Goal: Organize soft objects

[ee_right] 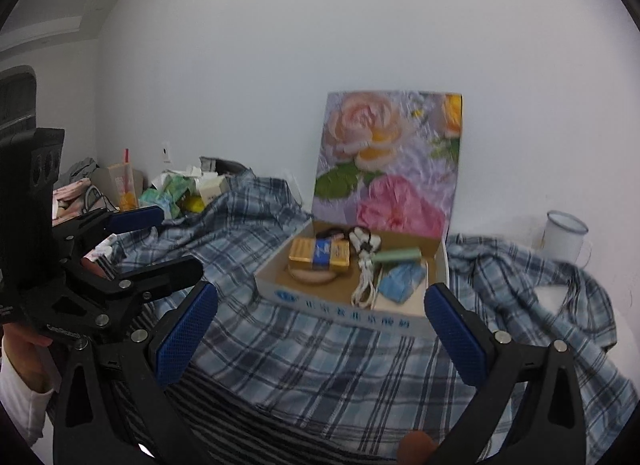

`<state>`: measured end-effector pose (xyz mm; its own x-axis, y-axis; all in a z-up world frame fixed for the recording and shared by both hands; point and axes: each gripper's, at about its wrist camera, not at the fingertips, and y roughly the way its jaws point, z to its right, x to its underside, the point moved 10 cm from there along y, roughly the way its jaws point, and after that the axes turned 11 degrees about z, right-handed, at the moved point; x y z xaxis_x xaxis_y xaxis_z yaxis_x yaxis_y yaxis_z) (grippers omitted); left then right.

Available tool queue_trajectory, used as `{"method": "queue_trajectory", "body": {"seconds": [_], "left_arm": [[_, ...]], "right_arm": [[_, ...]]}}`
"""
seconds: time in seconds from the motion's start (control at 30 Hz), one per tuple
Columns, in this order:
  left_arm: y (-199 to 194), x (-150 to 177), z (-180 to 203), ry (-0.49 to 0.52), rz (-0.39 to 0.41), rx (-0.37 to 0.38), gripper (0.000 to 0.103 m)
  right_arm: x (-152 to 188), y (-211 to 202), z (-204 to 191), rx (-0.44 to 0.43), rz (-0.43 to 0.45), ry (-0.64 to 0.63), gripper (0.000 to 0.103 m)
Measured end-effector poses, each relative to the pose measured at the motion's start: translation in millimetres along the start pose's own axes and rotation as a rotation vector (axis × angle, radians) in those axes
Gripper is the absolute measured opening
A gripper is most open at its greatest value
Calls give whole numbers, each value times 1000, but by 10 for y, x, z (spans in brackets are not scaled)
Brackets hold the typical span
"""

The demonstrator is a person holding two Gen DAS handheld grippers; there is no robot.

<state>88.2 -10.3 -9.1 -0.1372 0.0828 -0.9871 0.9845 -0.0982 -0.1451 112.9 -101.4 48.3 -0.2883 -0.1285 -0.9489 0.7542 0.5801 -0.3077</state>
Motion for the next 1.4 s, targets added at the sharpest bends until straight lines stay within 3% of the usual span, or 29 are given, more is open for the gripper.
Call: {"method": "queue_trajectory", "body": {"seconds": [0.2,0.5,0.67,1.4], "left_arm": [[143,265,7,11,-60,-19,103],[214,358,-80,-30,-90,-23,103],[169,330,-94,-10,-66,-58,103],[201,348,-86,13,-79,-52,103]], "right_arm": [[240,128,89,-10,-51,45,103],[337,182,56,3,-86,22,103],[366,205,68,6,-99,27,103],[405,230,31,7,-120,16,103]]}}
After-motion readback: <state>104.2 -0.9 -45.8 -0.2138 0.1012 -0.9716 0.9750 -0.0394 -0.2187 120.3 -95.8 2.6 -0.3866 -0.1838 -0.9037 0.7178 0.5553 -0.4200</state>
